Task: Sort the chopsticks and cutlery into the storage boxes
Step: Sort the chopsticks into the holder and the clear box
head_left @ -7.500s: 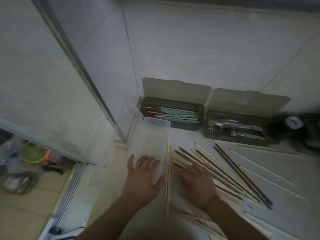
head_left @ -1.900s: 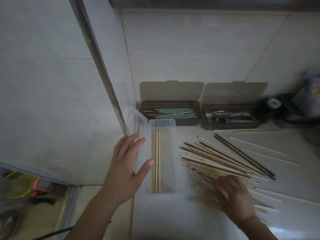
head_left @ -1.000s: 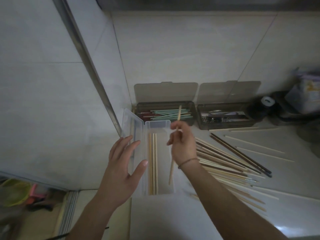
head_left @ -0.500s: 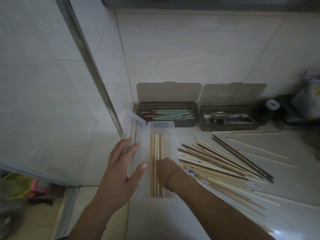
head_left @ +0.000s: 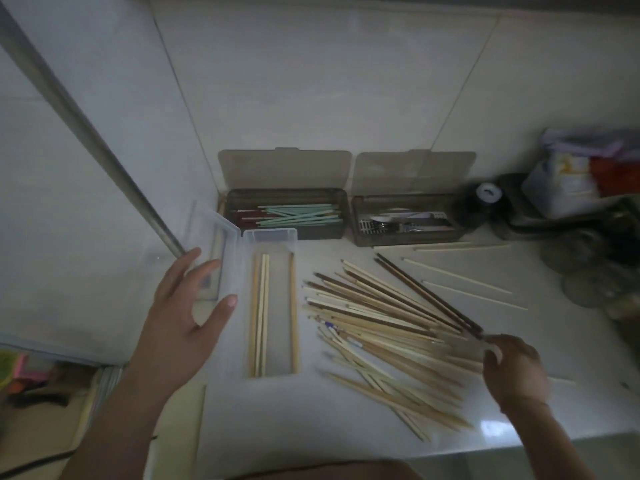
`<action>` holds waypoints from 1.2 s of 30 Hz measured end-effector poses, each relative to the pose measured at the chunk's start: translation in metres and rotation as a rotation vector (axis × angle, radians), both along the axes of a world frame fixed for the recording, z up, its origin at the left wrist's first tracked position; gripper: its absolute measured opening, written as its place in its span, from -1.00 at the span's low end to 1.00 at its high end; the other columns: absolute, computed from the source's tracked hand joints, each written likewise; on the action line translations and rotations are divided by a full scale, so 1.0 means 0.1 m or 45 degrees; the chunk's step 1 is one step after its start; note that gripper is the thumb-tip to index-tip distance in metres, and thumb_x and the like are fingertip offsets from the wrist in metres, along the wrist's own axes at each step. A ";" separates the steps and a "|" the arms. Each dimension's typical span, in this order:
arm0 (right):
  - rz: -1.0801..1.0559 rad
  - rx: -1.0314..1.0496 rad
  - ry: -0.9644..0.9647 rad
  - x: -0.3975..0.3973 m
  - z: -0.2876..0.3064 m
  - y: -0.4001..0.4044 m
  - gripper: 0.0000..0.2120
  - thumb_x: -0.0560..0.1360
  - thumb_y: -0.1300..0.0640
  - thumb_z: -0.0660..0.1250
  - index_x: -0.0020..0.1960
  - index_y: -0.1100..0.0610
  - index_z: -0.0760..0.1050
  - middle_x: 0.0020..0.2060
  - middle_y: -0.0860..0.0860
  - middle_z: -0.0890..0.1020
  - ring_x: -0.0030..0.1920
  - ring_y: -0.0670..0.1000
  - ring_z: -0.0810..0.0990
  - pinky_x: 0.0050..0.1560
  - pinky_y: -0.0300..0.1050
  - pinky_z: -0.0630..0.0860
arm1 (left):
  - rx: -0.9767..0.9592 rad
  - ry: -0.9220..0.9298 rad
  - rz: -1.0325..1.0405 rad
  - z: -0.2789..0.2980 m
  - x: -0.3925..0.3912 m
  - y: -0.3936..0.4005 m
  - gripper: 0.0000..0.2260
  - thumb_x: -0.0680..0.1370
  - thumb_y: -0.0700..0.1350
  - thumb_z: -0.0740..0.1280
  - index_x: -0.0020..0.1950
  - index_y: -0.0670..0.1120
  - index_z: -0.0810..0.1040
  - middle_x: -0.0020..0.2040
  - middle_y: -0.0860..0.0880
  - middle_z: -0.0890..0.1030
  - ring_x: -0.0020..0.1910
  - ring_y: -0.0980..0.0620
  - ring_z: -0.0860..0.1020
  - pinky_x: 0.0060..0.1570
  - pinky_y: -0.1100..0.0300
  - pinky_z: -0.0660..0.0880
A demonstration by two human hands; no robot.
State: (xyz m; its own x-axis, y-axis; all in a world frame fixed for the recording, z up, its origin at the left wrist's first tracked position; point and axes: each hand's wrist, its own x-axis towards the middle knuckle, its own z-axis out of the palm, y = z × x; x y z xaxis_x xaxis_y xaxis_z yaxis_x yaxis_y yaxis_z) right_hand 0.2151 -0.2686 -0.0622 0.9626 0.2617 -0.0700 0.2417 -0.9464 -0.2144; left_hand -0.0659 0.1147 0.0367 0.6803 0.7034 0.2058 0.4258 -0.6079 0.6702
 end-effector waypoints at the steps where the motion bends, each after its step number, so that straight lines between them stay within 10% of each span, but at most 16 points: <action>1: -0.020 -0.060 0.039 0.04 -0.01 -0.11 -0.71 0.42 0.22 0.39 0.13 0.07 0.60 0.14 0.10 0.60 0.12 0.19 0.52 0.03 0.01 0.53 | 0.015 0.000 0.010 0.01 0.01 0.00 -0.55 0.47 0.10 0.31 0.33 0.00 0.47 0.46 0.05 0.32 0.30 0.30 0.27 0.30 0.12 0.26; 14: 0.166 -0.011 -0.313 0.09 -0.20 -0.48 -0.92 0.34 0.27 0.45 -0.25 0.11 0.67 -0.10 0.11 0.68 0.04 0.29 0.51 -0.03 0.12 0.42 | 0.035 0.036 0.030 0.07 0.08 -0.14 -0.55 0.47 0.08 0.31 0.31 -0.05 0.50 0.41 0.02 0.40 0.31 0.21 0.34 0.30 0.16 0.27; 23: 0.120 -0.022 -0.130 0.04 -0.20 -0.49 -0.79 0.29 0.33 0.53 -0.10 0.15 0.69 -0.02 0.15 0.67 0.04 0.29 0.56 -0.04 0.14 0.50 | -0.033 0.073 0.037 0.09 0.07 -0.16 -0.53 0.47 0.15 0.28 0.32 -0.03 0.50 0.42 0.04 0.39 0.42 0.05 0.34 0.38 0.01 0.32; 29: 0.212 0.048 -0.437 -0.04 -0.11 -0.35 -0.85 0.37 0.12 0.29 -0.21 0.13 0.62 -0.14 0.12 0.66 0.01 0.27 0.51 -0.05 0.09 0.41 | -0.038 0.097 0.010 0.09 0.07 -0.14 -0.53 0.47 0.15 0.27 0.33 -0.03 0.49 0.43 0.04 0.38 0.41 0.02 0.35 0.36 -0.02 0.34; 36: 0.376 0.806 -0.237 -0.18 0.49 0.87 -0.87 0.49 0.32 0.34 -0.05 0.12 0.49 -0.20 -0.11 0.54 -0.20 -0.11 0.53 -0.21 -0.19 0.44 | -0.034 0.081 -0.002 0.08 0.05 -0.13 -0.52 0.47 0.15 0.27 0.32 -0.03 0.49 0.42 0.05 0.37 0.41 -0.01 0.34 0.35 -0.05 0.34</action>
State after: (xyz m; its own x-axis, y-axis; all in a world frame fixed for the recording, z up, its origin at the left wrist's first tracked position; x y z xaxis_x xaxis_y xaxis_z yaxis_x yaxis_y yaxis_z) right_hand 0.1976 -0.1819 -0.0130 0.8266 0.4489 0.3395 0.5542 -0.5436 -0.6304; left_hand -0.0607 0.1012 0.0449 0.6924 0.7071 0.1433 0.4673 -0.5909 0.6576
